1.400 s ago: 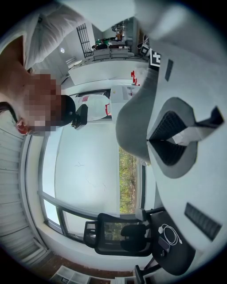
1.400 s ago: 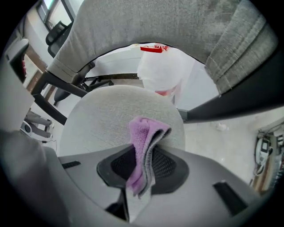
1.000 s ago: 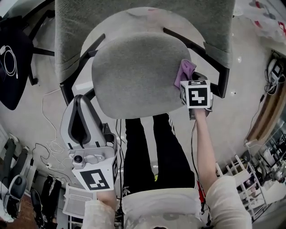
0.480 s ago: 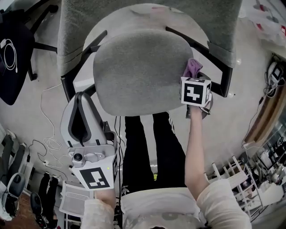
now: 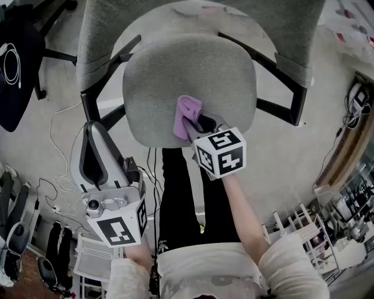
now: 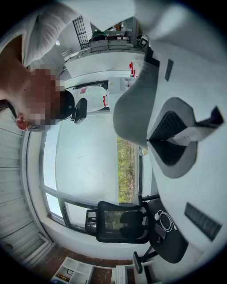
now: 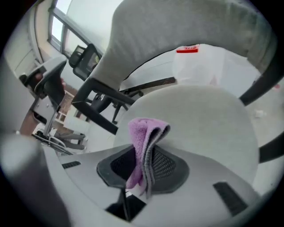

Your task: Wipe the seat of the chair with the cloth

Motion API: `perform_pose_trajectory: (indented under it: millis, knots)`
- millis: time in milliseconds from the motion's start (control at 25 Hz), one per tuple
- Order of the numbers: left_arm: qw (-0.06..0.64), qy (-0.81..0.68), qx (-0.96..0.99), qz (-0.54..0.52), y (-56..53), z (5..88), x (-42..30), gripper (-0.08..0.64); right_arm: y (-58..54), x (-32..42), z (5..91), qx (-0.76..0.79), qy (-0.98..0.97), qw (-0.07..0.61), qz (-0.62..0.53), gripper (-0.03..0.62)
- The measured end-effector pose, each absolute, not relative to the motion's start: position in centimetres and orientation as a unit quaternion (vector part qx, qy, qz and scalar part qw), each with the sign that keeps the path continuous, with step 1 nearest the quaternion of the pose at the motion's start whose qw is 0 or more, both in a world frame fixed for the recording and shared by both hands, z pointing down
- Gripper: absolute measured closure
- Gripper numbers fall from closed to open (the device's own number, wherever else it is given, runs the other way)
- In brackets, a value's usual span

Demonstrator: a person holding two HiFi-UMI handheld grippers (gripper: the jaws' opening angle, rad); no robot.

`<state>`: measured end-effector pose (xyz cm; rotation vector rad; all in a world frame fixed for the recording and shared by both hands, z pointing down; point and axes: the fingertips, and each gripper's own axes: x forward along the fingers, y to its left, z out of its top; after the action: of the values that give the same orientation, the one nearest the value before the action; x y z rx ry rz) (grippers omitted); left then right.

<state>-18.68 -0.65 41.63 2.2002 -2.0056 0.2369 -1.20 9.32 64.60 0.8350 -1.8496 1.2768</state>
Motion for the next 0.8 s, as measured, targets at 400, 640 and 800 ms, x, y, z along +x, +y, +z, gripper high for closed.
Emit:
perform_pose_trajectory:
  millis: [400, 640, 800]
  knots:
    - [0.078, -0.683, 0.72, 0.097, 0.7, 42.0, -21.4, 0.548, 16.8, -16.4, 67.5, 0.184, -0.748, 0.351, 0.533, 0.5]
    - [0.083, -0.687, 0.715, 0.097, 1.0, 42.5, -21.7, 0.548, 17.2, -15.2, 69.0, 0.193, -0.734, 0.366, 0.538, 0.5]
    - [0.083, -0.684, 0.719, 0.093, 0.7, 42.4, -21.4, 0.548, 17.0, -12.4, 68.8, 0.211, -0.734, 0.386, 0.517, 0.499]
